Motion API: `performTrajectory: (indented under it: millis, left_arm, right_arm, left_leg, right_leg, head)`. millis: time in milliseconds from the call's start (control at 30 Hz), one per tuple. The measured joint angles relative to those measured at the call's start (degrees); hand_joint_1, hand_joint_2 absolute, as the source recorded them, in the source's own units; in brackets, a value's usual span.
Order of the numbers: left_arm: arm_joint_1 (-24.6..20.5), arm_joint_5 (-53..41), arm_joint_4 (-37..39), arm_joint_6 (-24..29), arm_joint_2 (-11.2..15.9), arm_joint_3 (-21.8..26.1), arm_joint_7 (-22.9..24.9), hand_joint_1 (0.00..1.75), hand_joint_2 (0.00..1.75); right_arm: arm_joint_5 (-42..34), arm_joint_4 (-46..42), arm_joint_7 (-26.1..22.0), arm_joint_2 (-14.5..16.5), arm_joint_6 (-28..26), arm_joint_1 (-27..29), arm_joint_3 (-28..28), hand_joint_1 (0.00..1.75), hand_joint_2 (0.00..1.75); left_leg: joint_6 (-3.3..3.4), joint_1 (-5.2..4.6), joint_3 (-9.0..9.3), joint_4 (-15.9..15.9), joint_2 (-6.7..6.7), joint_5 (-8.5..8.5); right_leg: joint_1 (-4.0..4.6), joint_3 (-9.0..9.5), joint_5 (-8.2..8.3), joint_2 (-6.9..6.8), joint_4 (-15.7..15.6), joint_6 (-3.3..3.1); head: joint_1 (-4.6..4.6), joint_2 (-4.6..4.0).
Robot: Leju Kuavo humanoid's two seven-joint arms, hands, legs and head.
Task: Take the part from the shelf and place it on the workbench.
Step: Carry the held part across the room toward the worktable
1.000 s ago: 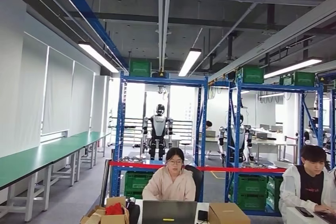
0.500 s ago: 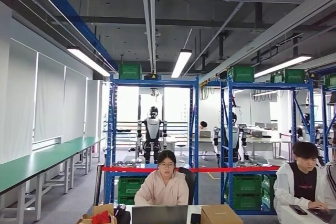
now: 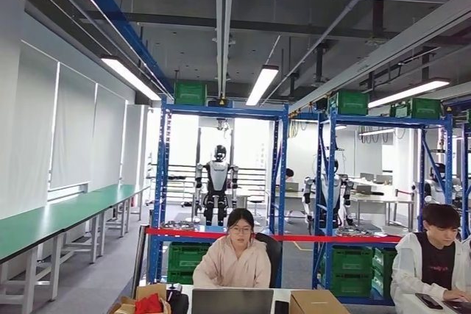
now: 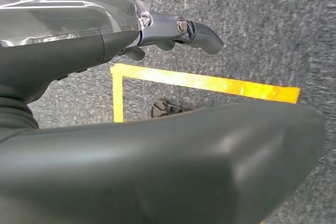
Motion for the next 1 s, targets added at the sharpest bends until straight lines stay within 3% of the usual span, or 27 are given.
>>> performTrajectory:
  millis: [67,100,167,267,300,400,433,467,533,567,633,733,800,900,933,967,1000]
  left_arm:
    - [-0.1,0.0,0.0,0.0,0.0,0.0,0.0,0.0,1.75]
    - [-0.1,0.0,0.0,-0.1,0.0,0.0,-0.1,0.0,1.75]
    - [-0.2,-0.1,0.0,-0.1,0.0,0.0,-0.1,0.0,1.75]
    - [-0.4,-0.1,0.0,-0.1,0.0,-0.1,-0.2,0.0,1.75]
    - [-0.4,-0.2,0.0,-0.1,0.0,-0.1,-0.2,0.0,1.75]
    - [-0.2,-0.2,0.0,-0.2,0.1,-0.1,-0.2,0.0,1.75]
    - [-0.1,-0.2,0.0,-0.2,0.1,-0.1,-0.2,0.0,1.75]
    - [0.0,-0.2,0.0,-0.2,0.1,-0.1,-0.2,0.0,1.75]
    - [0.1,-0.2,0.0,-0.2,0.1,-0.1,-0.2,0.0,1.75]
    - [0.1,-0.2,0.0,-0.2,0.1,-0.1,-0.2,0.0,1.75]
    - [0.1,-0.2,0.0,-0.2,0.1,-0.1,-0.3,0.0,1.75]
    - [0.0,-0.2,0.0,-0.2,0.1,-0.1,-0.3,0.0,1.75]
    - [0.0,-0.2,0.0,-0.2,0.1,-0.1,-0.4,0.0,1.75]
    - [-0.1,-0.2,0.0,-0.2,0.1,-0.1,-0.4,0.0,1.75]
    - [0.0,-0.2,0.0,-0.1,0.1,-0.1,-0.4,0.0,1.75]
    - [0.0,-0.2,0.0,-0.1,0.1,-0.1,-0.3,0.0,1.75]
    - [0.1,-0.2,0.0,-0.1,0.1,-0.1,-0.3,0.0,1.75]
  right_arm:
    - [0.0,0.0,0.0,0.0,0.0,0.0,0.0,1.75,1.75]
    - [0.0,0.0,0.0,0.0,0.1,0.0,0.0,1.75,1.75]
    - [0.0,0.1,0.0,0.0,0.1,0.0,0.0,1.75,1.75]
    - [0.0,0.0,-0.1,0.1,0.1,-0.1,-0.1,1.75,1.75]
    - [0.0,0.0,-0.1,0.2,0.1,-0.2,-0.1,1.75,1.75]
    - [0.0,0.0,-0.2,0.3,0.1,-0.1,-0.2,1.75,1.75]
    - [0.0,0.0,-0.2,0.3,0.1,-0.1,-0.2,1.75,1.75]
    - [0.0,0.1,-0.2,0.4,0.1,0.0,-0.2,1.75,1.75]
    - [0.0,0.1,-0.2,0.4,0.1,0.0,-0.3,1.75,1.75]
    - [0.0,0.1,-0.2,0.4,0.1,0.0,-0.3,1.75,1.75]
    - [0.0,0.1,-0.2,0.4,0.1,0.0,-0.3,1.75,1.75]
    - [0.0,0.0,-0.3,0.4,0.1,0.1,-0.3,1.75,1.75]
    - [-0.1,-0.1,-0.5,0.4,0.1,0.1,-0.4,1.75,1.75]
    - [-0.1,-0.2,-0.7,0.4,0.3,0.4,-0.4,1.75,1.75]
    - [-0.2,-0.2,-0.7,0.4,0.3,0.5,-0.4,1.75,1.75]
    - [-0.1,-0.2,-0.8,0.4,0.4,0.7,-0.4,1.75,1.75]
    - [-0.1,-0.2,-0.8,0.4,0.5,0.7,-0.4,1.75,1.75]
  left_leg:
    - [-0.42,-0.02,0.96,-0.2,-0.04,-0.78]
    - [-0.69,-0.03,1.12,-0.3,-0.02,-1.01]
    - [-1.29,-0.03,1.18,-0.7,0.05,-1.16]
    - [-1.99,-0.02,1.09,0.2,0.12,-2.01]
    - [-2.11,-0.04,-0.08,2.5,0.11,-3.06]
    - [-2.28,-0.11,-6.66,13.0,0.09,-6.09]
    - [-2.33,-0.11,-8.09,14.4,0.08,-5.44]
    - [-2.36,-0.1,-8.53,13.7,0.09,-3.69]
    - [-2.24,-0.07,-6.86,7.6,0.07,1.52]
    - [-2.13,-0.12,-5.67,4.5,0.05,3.15]
    - [-1.6,-0.34,-4.3,1.6,0.0,3.41]
    - [-0.69,-0.36,-3.79,0.8,-0.05,2.4]
    - [-0.14,-0.08,-3.2,0.6,-0.04,1.98]
    - [0.23,-0.02,-2.36,0.5,-0.04,1.07]
    - [0.21,-0.02,-1.93,0.5,-0.06,0.68]
    - [0.14,-0.03,-1.33,0.5,-0.09,0.22]
    - [0.03,-0.03,-0.59,0.5,-0.15,-0.28]
  right_leg:
    - [0.31,2.08,4.14,-0.1,-6.7,-0.67]
    - [0.53,2.71,4.83,-0.15,-8.8,-1.07]
    - [0.89,2.99,4.42,-0.11,-10.0,-1.75]
    - [0.48,4.22,4.2,-0.06,-11.5,-2.56]
    - [0.35,4.81,4.1,-0.11,-12.0,-2.83]
    - [0.45,6.09,3.14,-0.07,-12.2,-3.34]
    - [0.45,6.65,2.69,0.04,-12.2,-3.33]
    - [0.44,7.34,2.18,0.15,-12.1,-3.26]
    - [0.41,8.98,0.94,0.3,-12.1,-2.88]
    - [0.52,9.61,0.32,0.37,-12.0,-2.57]
    - [0.66,10.12,-0.49,0.46,-11.9,-1.94]
    - [0.56,10.36,-1.16,0.41,-11.9,-1.12]
    - [0.41,8.89,-2.76,0.24,-8.6,-0.43]
    - [0.11,1.62,-6.08,0.03,2.9,0.19]
    - [0.06,-0.3,-5.75,0.03,5.0,0.23]
    - [0.05,-1.14,-4.11,0.02,4.8,0.19]
    - [0.07,-0.88,-1.37,0.02,2.3,0.02]
  head:
    - [-0.02,0.01]
    - [-0.03,0.03]
    - [-0.08,0.06]
    - [-0.05,0.05]
    - [-0.04,0.04]
    - [-0.04,0.02]
    - [-0.05,0.02]
    - [-0.05,0.01]
    - [-0.05,0.01]
    - [-0.04,0.0]
    - [-0.02,-0.01]
    - [-0.01,0.0]
    - [-0.01,0.0]
    - [-0.01,-0.01]
    - [-0.01,-0.01]
    - [-0.01,-0.01]
    - [-0.01,-0.01]
